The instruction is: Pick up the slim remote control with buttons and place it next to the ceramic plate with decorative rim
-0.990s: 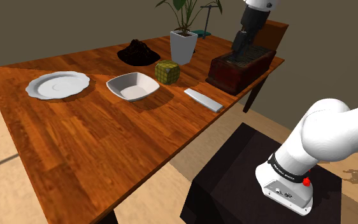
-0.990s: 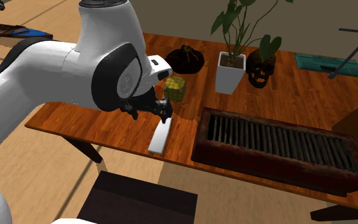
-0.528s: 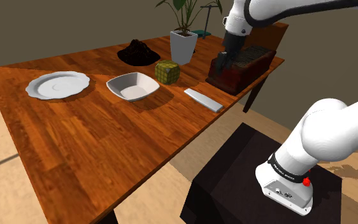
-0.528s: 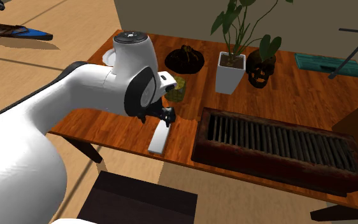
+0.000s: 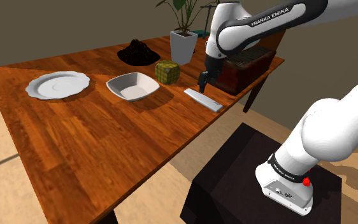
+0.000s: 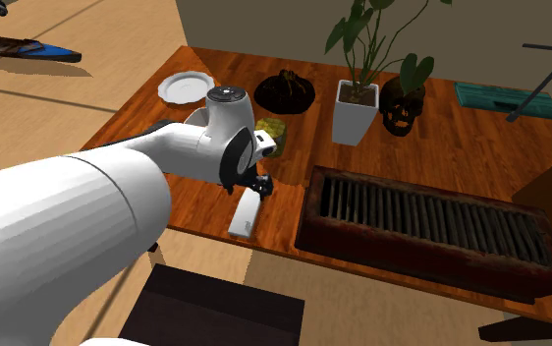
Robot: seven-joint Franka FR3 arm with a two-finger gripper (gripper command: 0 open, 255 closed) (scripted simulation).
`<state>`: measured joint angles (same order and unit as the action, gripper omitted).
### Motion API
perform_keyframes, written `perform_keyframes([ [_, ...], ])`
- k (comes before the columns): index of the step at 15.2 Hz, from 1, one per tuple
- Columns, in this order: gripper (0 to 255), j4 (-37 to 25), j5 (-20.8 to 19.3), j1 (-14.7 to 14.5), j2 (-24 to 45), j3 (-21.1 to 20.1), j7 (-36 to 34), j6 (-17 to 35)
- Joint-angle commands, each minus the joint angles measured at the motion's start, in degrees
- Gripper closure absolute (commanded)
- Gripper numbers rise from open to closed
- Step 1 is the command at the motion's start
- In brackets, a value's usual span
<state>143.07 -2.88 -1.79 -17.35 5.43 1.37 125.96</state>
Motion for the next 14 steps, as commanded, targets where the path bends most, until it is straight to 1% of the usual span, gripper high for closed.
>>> perform_keyframes([
  [1, 0, -0.81, 0.59, -0.19, 4.22, 0.13, -0.17, 2.92],
  [9, 0, 1.37, 1.0, -0.25, 8.97, 0.32, 0.03, 9.7],
  [14, 0, 1.53, 1.03, -0.25, 9.31, 0.33, 0.06, 10.2],
])
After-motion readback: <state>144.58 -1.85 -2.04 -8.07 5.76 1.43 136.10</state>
